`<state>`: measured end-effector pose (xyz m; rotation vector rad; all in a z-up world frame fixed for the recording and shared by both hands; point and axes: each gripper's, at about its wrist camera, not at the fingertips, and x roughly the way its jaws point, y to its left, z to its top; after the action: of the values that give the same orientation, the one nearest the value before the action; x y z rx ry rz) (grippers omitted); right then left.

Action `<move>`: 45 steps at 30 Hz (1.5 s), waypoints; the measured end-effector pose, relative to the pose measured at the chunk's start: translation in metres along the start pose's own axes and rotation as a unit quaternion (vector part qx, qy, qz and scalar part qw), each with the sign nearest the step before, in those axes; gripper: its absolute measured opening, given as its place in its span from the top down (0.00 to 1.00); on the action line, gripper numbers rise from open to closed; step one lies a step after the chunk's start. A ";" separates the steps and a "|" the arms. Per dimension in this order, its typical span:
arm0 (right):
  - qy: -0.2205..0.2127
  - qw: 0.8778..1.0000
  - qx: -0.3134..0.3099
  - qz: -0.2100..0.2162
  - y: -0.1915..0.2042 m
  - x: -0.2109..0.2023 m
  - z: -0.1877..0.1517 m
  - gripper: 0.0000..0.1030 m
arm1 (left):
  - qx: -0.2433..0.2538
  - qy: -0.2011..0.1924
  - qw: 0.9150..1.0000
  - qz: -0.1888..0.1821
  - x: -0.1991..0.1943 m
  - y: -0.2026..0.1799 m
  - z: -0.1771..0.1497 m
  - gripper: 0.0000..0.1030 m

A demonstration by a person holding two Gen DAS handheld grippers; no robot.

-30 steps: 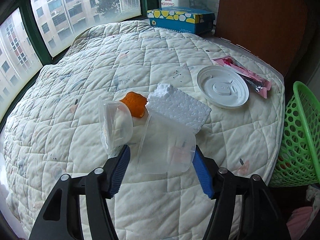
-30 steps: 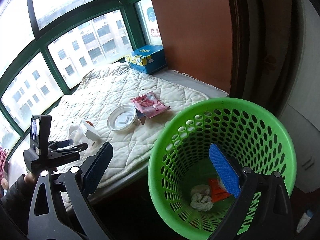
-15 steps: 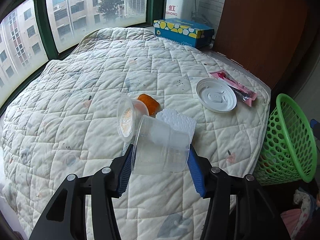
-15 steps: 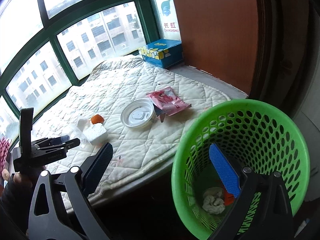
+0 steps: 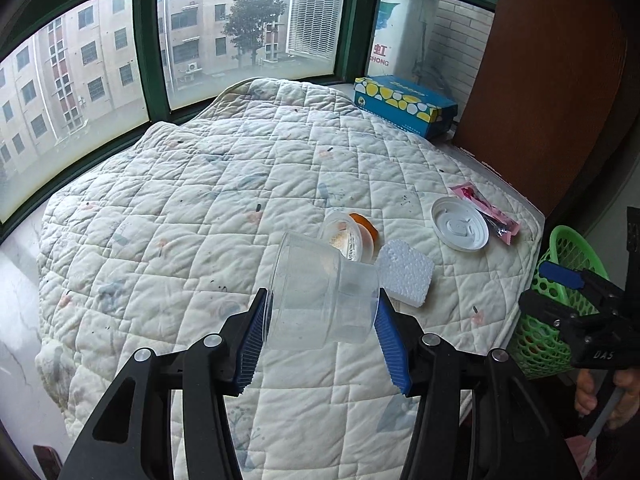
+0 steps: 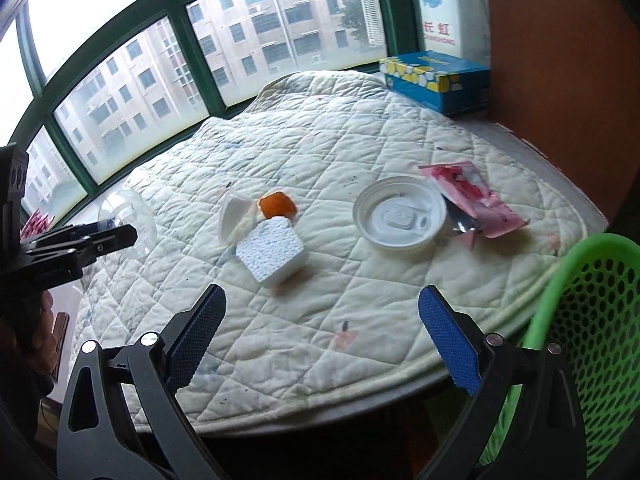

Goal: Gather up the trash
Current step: 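Grasp the white foam block with the right gripper while the left holds the clear cup, then drop the foam block with the right gripper and the clear cup with the left into the basket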

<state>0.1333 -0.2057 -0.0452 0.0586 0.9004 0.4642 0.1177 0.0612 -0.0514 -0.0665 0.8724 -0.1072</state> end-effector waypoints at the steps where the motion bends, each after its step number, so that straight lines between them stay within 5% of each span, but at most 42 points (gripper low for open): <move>1: 0.006 1.000 -0.008 0.005 0.005 0.008 0.002 0.07 | -0.003 -0.001 1.000 0.002 -0.001 0.004 0.000 0.51; 22: 0.091 0.988 -0.124 0.006 0.047 0.137 0.023 0.07 | -0.042 0.014 0.999 0.017 0.010 0.049 -0.003 0.51; 25: 0.095 0.988 -0.123 0.002 0.048 0.142 0.023 0.17 | -0.044 0.017 0.999 0.016 0.012 0.049 -0.003 0.51; 28: 0.094 0.988 -0.121 -0.003 0.048 0.139 0.021 0.30 | -0.041 0.017 0.999 0.014 0.013 0.046 -0.001 0.51; 45: 0.040 0.998 -0.032 -0.026 0.012 0.048 0.017 0.30 | -0.004 0.009 1.000 -0.028 0.009 -0.013 0.011 0.51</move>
<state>0.1674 -0.1730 -0.0672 -0.0426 0.9629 0.4484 0.1311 0.0478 -0.0504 -0.0984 0.8884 -0.1566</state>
